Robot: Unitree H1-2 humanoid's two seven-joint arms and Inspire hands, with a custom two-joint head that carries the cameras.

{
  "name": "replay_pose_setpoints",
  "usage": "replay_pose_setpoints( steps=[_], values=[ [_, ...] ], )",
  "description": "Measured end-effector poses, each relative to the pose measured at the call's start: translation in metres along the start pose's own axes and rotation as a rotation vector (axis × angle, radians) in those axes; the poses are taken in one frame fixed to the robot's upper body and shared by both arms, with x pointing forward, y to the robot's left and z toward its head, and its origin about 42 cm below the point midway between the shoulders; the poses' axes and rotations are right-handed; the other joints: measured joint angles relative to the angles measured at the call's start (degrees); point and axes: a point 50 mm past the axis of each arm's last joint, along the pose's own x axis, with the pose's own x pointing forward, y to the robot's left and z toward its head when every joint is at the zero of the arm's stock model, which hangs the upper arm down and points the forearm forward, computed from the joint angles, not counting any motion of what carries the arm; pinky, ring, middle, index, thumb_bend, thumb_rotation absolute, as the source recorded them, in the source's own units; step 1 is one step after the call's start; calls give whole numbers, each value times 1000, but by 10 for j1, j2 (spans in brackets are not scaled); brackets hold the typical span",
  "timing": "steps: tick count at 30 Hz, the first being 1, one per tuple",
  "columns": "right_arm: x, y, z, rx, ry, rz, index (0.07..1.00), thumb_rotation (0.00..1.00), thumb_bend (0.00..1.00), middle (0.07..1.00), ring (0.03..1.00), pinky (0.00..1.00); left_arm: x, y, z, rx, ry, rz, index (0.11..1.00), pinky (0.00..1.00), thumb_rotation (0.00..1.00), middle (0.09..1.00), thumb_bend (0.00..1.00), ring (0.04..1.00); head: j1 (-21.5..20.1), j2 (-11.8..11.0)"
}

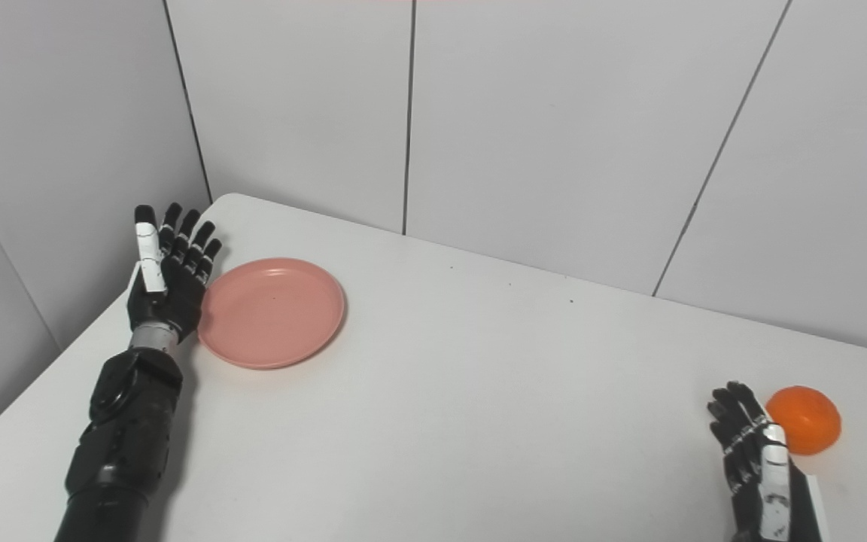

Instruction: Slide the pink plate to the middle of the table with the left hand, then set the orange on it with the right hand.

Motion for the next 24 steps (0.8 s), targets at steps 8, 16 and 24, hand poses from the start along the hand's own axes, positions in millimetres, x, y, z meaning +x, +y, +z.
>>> replay_pose_setpoints(
  steps=[8, 16, 24],
  values=[
    [0, 0, 0, 0, -1, 1, 869, 940, 565, 872, 899, 959, -2, 5, -7, -50, 67, 19, 1000, 948, 873, 1000, 798, 966, -3, 4],
    [-1, 0, 1, -2, -4, -1, 875, 951, 549, 874, 901, 965, -4, 9, -16, -69, 88, 24, 1000, 940, 884, 980, 774, 967, -4, 4],
    [-1, 1, 2, -1, -5, -4, 876, 947, 552, 869, 899, 963, -5, 8, -18, -76, 89, 29, 1000, 931, 836, 996, 815, 970, -4, 4]
  ],
)
